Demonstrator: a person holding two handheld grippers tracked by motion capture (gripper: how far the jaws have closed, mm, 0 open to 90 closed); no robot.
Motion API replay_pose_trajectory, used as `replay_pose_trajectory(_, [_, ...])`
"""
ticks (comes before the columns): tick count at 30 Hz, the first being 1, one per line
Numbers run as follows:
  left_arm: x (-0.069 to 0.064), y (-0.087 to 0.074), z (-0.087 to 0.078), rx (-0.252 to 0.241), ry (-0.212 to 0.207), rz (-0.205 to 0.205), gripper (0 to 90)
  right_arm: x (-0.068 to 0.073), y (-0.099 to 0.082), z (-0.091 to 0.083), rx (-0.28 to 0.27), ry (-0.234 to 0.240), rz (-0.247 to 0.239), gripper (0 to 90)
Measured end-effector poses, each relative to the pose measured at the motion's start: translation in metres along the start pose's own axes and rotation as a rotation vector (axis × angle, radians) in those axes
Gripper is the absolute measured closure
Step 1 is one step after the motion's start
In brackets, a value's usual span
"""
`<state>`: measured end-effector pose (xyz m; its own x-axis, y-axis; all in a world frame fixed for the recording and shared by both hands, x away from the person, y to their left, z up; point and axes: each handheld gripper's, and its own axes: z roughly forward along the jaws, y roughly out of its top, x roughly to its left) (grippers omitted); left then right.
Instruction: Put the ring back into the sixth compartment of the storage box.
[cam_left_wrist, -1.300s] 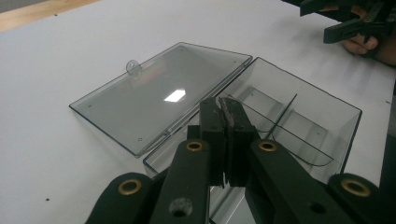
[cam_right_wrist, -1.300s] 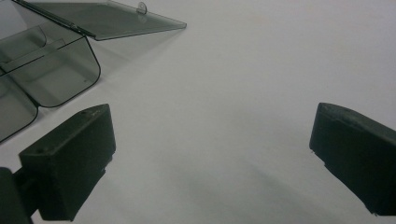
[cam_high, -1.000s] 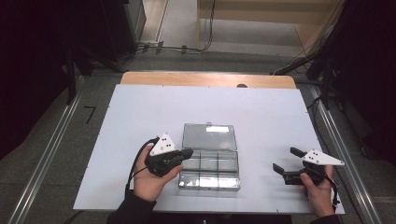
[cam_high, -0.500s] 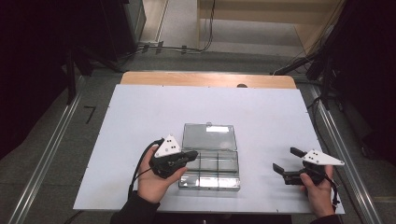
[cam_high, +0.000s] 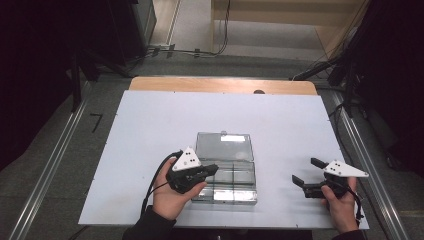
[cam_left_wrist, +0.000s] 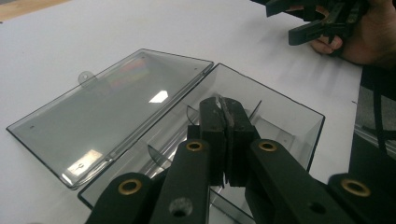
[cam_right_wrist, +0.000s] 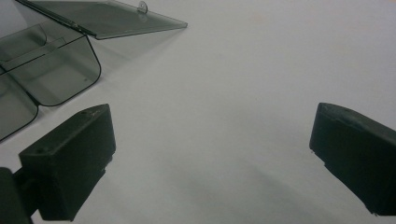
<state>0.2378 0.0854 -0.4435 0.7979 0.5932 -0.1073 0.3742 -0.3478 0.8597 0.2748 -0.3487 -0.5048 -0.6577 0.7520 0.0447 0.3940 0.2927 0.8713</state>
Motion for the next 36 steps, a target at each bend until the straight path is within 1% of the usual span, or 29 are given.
replay_pose_trajectory(13, [-0.010,0.002,0.010,0.001,-0.033,0.009,88.7,0.000,0.000,0.000,0.001,-0.001,-0.002,0.0])
replay_pose_trajectory(28, [-0.023,0.003,0.024,0.019,-0.070,0.033,88.7,0.000,0.000,0.000,0.002,-0.001,-0.003,0.0])
replay_pose_trajectory(36, [-0.030,0.003,0.030,0.024,-0.088,0.034,88.7,0.000,0.000,0.000,0.004,-0.002,-0.004,0.0])
